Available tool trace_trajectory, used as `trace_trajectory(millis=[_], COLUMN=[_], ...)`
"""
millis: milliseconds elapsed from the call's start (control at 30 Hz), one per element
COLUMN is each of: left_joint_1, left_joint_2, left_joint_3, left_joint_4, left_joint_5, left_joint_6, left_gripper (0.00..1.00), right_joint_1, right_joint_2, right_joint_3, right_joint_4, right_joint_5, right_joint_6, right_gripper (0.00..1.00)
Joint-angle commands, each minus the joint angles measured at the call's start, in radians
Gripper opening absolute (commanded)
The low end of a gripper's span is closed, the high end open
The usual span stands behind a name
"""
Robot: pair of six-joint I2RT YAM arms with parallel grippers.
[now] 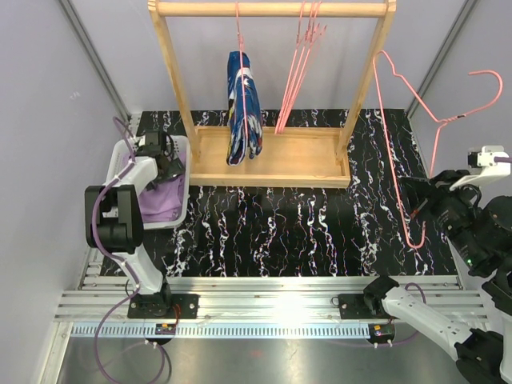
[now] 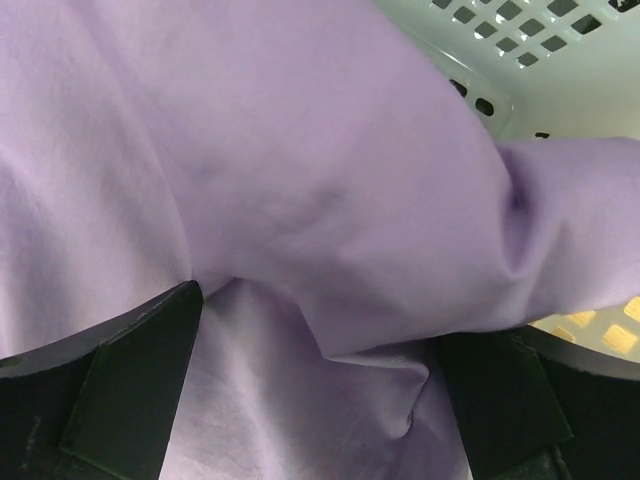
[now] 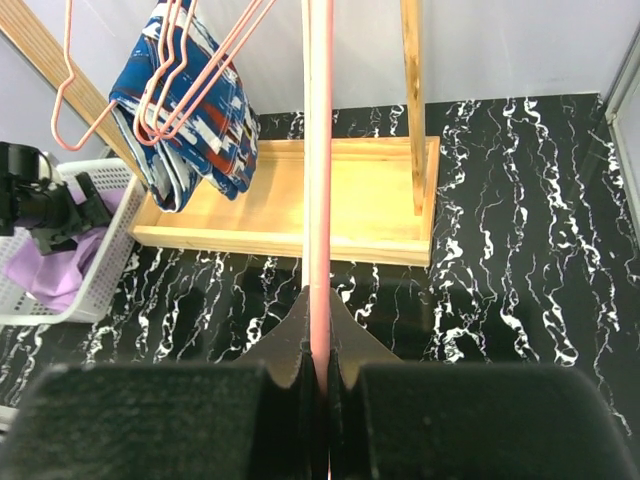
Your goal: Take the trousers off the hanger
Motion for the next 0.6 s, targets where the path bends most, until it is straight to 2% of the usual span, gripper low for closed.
trace_trajectory(millis=[0,300,400,567], left_joint_1=[-0.024,-0.024,-0.024,-0.027], left_joint_2=[-0.077,-0.311,-0.404,-0.625], left_joint_3=[-0.012,0.233,0.273,0.252], left_joint_4=[-0.031,-0.269,-0.327,-0.36], left_joint_5=[0.04,-0.009,0.001,0.075], left_joint_6=[-0.014,0.107,0.125,0.142], left_gripper=[0.99,0.99,0.99,0.99], right_joint_1=[0.001,0.001,0.001,0.001], right_joint_2=[0.049,0.169,0.213,0.33], right_joint_3=[0.034,0.07,0.079,0.141], right_joint_4=[0.04,0.055,0.063,0.118], right_joint_5=[0.03,0.053,0.111,0.17], right_joint_6=[-0.056,-0.125,-0.145,-0.202], right_gripper=[0.0,0.0,0.0,0.0])
